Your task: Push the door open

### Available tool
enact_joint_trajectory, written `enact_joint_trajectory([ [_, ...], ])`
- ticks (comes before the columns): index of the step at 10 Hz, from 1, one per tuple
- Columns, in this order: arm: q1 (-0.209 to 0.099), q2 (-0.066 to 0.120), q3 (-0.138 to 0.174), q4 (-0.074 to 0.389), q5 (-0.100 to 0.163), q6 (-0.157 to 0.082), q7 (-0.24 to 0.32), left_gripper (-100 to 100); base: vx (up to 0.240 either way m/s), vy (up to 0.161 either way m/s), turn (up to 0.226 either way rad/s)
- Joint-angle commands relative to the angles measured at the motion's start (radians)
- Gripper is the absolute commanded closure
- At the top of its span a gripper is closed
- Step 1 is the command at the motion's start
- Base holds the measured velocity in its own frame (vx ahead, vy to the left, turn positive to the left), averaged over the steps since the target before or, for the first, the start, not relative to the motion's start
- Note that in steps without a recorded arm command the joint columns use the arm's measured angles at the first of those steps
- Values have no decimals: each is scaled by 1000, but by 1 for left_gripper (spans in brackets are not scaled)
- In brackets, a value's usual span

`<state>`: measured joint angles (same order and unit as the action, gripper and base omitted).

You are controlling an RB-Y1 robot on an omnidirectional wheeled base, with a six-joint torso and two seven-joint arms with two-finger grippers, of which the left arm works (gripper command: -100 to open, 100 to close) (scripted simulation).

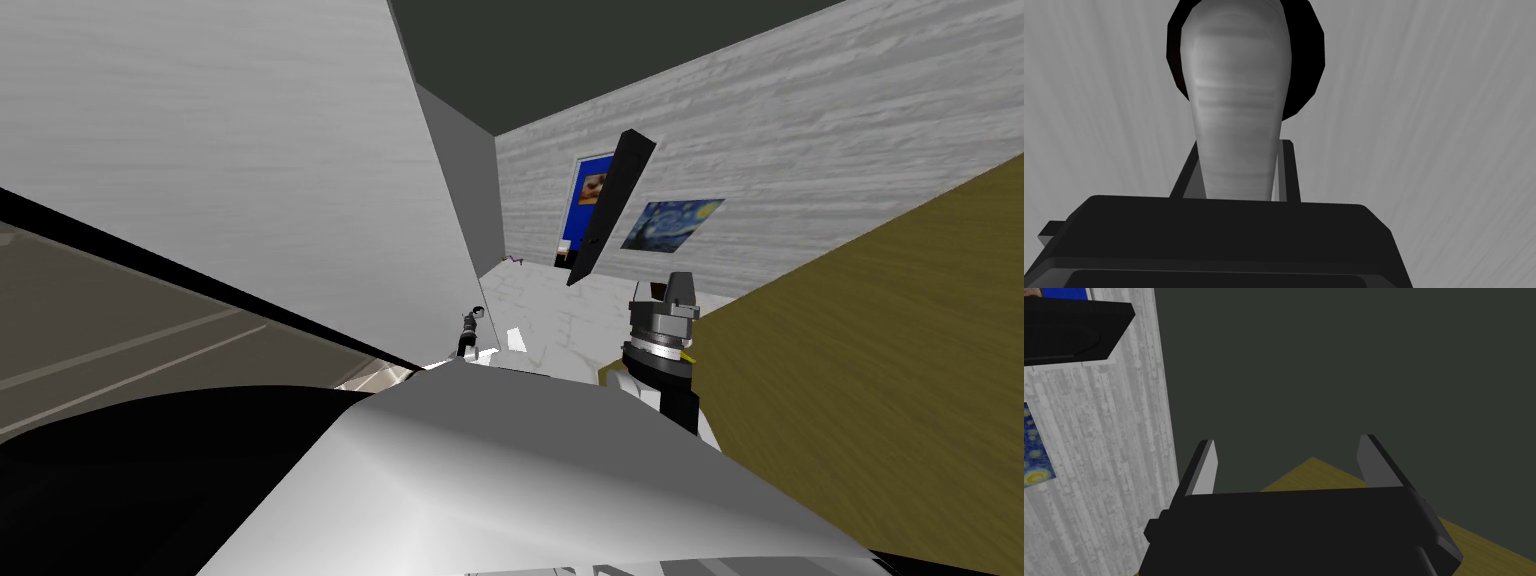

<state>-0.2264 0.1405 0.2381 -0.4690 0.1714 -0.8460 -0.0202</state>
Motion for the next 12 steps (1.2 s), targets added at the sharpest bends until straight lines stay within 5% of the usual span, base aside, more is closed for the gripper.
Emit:
enact_joint_trajectory([
  [1,2,11,18,1,11,-6,-5,100,207,-29,63],
  [4,2,11,18,27,11,-6,-5,100,57,4,1],
  [12,10,27,79,15,52,-10,-28,100,135,-25,41],
])
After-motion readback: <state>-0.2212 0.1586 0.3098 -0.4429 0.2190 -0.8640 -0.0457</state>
